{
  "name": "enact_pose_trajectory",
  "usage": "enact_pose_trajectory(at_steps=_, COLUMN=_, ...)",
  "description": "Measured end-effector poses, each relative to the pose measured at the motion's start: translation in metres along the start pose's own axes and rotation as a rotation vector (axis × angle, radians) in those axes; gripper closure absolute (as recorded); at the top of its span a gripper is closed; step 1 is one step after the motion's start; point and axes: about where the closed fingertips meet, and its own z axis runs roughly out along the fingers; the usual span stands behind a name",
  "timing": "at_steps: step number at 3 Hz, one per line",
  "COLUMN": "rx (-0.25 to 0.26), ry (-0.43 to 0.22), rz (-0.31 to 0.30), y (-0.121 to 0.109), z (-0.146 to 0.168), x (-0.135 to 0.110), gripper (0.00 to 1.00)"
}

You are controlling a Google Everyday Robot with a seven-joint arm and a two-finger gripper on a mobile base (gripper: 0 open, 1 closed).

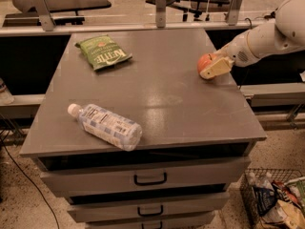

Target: Move apple near green jalapeno chip bag

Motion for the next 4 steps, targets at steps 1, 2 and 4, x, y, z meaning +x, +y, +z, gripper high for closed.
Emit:
enact_pose_trajectory(at_steps=1, rx=-0.016, ry=-0.014, rz=0.0, y=0.005, z=-0.002, x=-0.007, gripper=0.64)
enact_pose_trajectory(at_steps=2, rx=-0.024, ry=-0.056, rz=-0.032, y=0.011, z=-0.022, x=-0.028, gripper=0.87)
enact_pose_trajectory(at_steps=4, rx=-0.04, ry=-0.076, rz=-0.045, y=0.016, z=-0.011, x=-0.04, gripper=1.0)
